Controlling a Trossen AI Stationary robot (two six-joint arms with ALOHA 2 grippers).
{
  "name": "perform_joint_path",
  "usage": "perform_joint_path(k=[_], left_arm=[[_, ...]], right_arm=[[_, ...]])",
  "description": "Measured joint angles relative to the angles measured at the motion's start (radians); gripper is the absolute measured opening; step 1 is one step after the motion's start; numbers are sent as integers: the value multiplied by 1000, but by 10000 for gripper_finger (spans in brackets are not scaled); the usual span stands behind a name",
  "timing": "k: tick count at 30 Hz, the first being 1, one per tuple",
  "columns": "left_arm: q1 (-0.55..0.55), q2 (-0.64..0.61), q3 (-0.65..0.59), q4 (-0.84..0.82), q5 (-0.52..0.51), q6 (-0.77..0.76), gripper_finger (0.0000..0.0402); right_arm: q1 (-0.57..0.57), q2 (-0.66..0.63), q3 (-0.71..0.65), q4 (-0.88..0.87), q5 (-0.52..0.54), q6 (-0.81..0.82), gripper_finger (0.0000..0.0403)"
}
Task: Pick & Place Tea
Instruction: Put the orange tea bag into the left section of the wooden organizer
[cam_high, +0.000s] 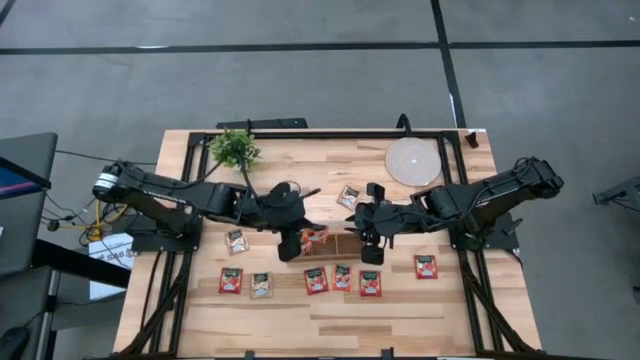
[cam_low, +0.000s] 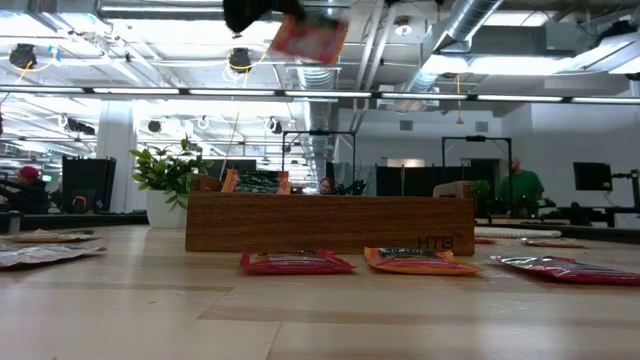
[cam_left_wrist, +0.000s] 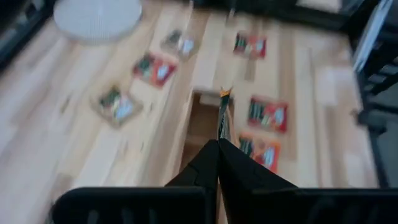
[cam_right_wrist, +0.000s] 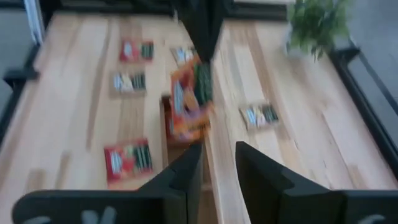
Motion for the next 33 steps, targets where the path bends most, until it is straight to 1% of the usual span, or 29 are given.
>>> perform_joint_path(k=[2,6,8,12,15,21,25,30,33], left_arm=[[-11,-13,-68,7,-11,-54,0],[-24,-37,-220,109,-23,-149,0],[-26,-40,-284,213,-26,-169,0],[-30,-53,-378,350,-49,-196,0],[-36,-61,-442,384,-84,-229,0],[-63,-85,-498,397,-140,-278,0],[-98,-90,-526,427,-217,-302,0],[-124,-89,-554,457,-242,-324,0],[-128,-89,-575,505,-268,-322,0]], right_arm=[[0,0,0,-73,-6,17,92],[0,0,0,-178,-13,50,85],[0,0,0,-192,-13,62,82],[0,-1,0,-188,-14,65,80],[2,-1,0,-174,-15,70,79],[1,-1,0,-173,-16,81,79],[-1,-1,0,-168,-16,96,79],[-1,-1,0,-150,-16,96,79],[-1,-1,0,-129,-16,97,79]])
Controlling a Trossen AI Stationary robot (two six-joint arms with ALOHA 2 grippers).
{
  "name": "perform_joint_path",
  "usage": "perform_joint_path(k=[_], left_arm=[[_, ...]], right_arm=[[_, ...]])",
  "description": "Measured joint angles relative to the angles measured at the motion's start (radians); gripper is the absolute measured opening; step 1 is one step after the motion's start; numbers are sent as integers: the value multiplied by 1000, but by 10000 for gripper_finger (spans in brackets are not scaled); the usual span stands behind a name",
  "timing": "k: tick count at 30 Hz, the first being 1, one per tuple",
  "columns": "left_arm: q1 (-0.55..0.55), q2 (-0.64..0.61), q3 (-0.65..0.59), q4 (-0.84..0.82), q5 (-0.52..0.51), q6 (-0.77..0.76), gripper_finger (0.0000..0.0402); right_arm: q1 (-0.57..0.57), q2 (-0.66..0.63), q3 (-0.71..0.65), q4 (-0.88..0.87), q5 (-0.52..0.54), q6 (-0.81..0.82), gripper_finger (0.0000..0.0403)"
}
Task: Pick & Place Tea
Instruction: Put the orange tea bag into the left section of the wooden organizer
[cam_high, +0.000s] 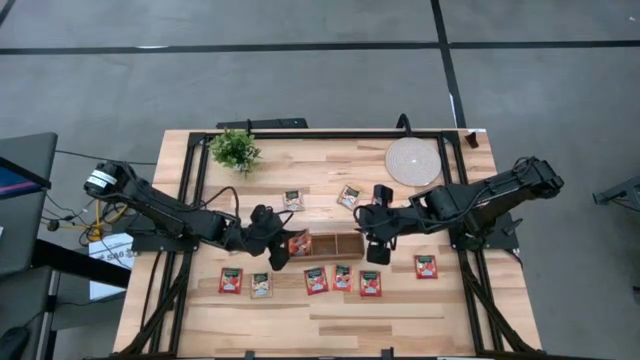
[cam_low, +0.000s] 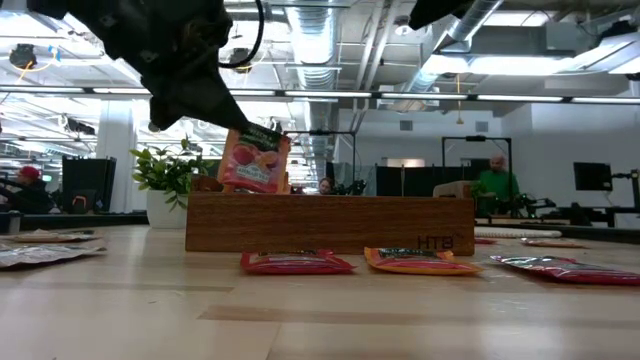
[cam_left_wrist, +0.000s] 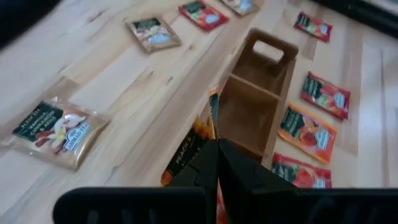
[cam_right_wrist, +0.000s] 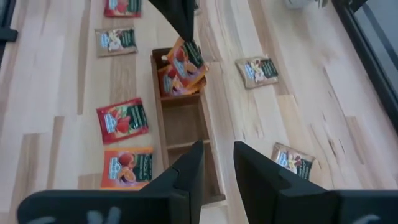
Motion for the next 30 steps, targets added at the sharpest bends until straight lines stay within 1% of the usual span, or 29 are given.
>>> perform_joint_path(k=[4,11,18,23,30], left_arm=[[0,0,-47,84,3,3,0],[0,0,-72,99,24,8,0],[0,0,-106,157,25,21,0],[0,1,-107,162,25,28,0],[0,45,-107,163,25,28,0]], right_arm=[[0,0,0,11,0,12,79],[0,0,0,9,-2,40,79],[2,0,0,10,-2,54,79],[2,0,0,20,-2,54,79],[2,0,0,46,-2,53,79]])
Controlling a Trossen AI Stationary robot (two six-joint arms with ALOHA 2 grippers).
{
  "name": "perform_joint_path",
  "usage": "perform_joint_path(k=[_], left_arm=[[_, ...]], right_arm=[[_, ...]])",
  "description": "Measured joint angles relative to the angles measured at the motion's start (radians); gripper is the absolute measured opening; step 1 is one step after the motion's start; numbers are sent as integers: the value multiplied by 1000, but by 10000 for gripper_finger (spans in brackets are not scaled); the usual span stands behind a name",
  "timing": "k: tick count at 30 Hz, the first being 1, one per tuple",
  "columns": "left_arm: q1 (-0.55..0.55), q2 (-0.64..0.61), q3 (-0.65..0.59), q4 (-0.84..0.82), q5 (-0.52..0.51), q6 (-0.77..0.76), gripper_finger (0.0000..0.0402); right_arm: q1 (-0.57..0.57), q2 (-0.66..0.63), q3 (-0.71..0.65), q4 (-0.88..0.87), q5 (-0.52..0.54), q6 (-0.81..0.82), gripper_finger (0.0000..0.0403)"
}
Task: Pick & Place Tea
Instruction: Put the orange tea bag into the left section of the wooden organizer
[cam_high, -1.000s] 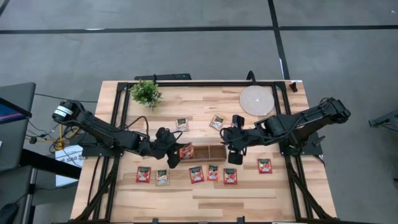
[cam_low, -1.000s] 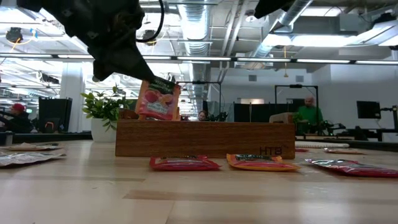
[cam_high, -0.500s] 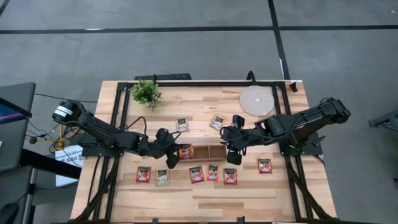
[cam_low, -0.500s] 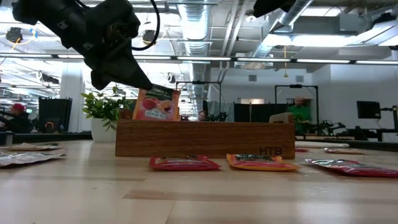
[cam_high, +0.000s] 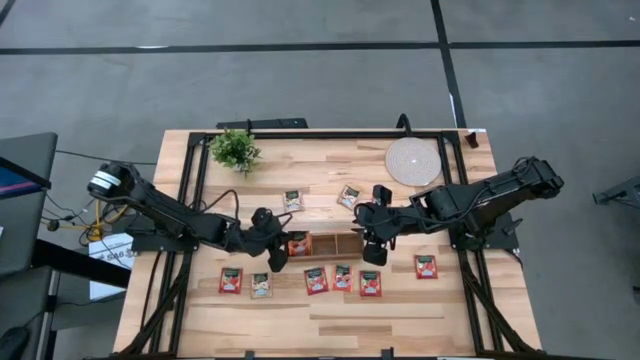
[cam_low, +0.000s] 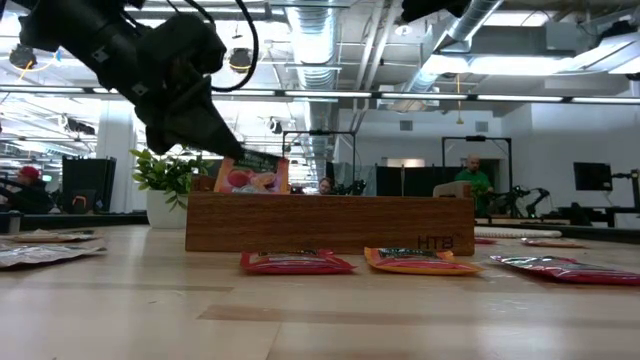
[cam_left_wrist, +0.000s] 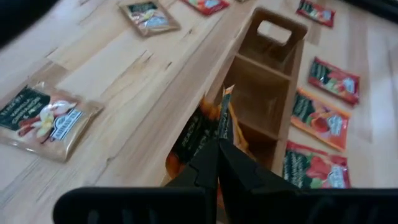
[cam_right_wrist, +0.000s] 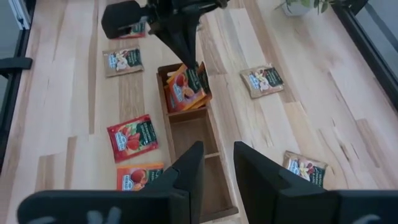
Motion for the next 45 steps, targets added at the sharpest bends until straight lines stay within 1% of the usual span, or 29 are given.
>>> perform_joint_path(k=[5,23,28,37,41,45], left_arm=[[0,9,0,0,-18,1,0],[0,9,0,-6,-27,-3,3],[0,9,0,-5,-27,12,22],[0,9,0,-5,-27,23,72],[0,4,1,-5,-26,23,81],[0,-29,2,-9,7,23,81]], right_arm=[[0,0,0,0,0,0,79],[0,0,0,0,1,0,79],[0,0,0,0,1,-1,79],[0,0,0,0,-2,-1,79],[0,0,0,0,-55,-1,79],[0,5,-1,-3,-174,5,79]])
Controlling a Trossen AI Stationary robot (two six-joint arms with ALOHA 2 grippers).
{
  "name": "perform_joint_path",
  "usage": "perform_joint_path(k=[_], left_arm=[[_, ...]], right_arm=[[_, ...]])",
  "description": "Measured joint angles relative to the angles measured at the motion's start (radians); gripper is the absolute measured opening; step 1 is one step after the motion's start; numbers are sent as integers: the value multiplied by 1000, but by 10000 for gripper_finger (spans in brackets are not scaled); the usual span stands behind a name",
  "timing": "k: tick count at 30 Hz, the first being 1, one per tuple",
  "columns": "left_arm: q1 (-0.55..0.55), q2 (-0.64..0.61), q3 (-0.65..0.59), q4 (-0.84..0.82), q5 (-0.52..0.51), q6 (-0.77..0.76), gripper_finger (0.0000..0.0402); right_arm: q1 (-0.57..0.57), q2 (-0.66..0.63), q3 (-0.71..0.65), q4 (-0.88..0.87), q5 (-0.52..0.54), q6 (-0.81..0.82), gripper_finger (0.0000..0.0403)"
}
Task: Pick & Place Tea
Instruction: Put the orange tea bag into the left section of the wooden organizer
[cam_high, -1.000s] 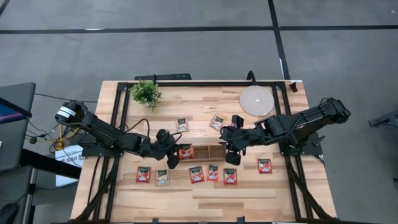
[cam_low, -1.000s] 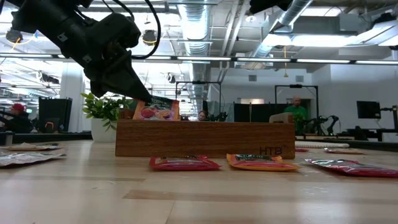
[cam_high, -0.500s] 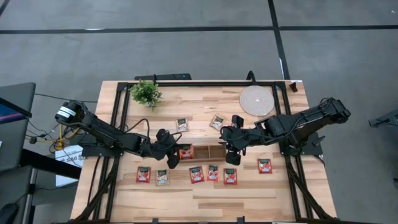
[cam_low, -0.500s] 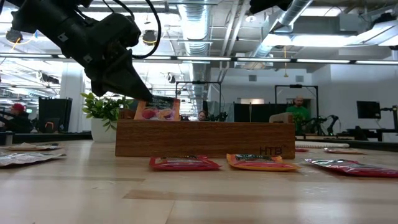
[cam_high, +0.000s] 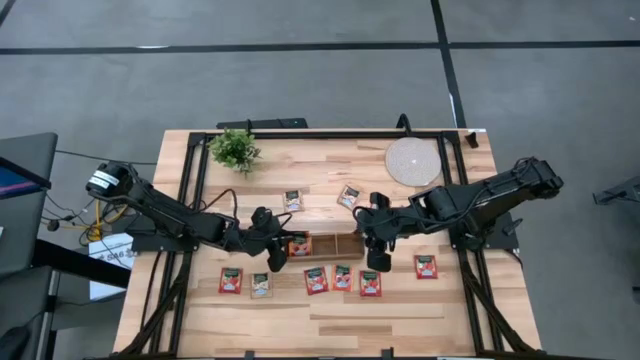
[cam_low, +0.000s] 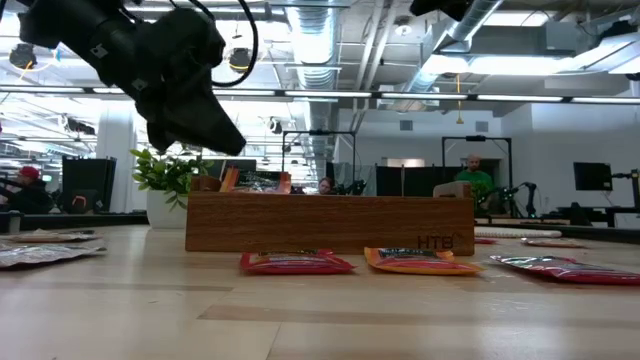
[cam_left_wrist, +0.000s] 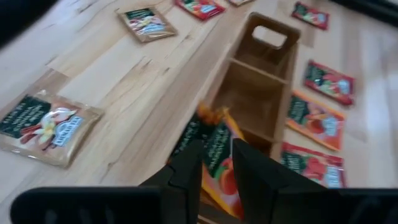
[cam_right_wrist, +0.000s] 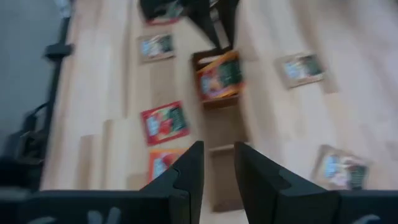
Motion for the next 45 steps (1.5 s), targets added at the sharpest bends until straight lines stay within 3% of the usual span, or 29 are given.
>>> perform_joint_path(k=[4,15,23,32,45], left_arm=[[0,-66,0,-27,50,-4,80],[-27,-250,1,-212,67,-50,80],[-27,-257,1,-280,70,-79,80],[-27,-257,0,-307,71,-82,80],[-27,-257,0,-322,71,-80,80]], right_arm=[[25,17,-31,37,-85,16,79],[166,204,-75,101,-93,123,79],[175,366,-72,200,-115,131,79],[127,464,-67,318,-142,157,79],[82,491,-68,278,-96,240,79]])
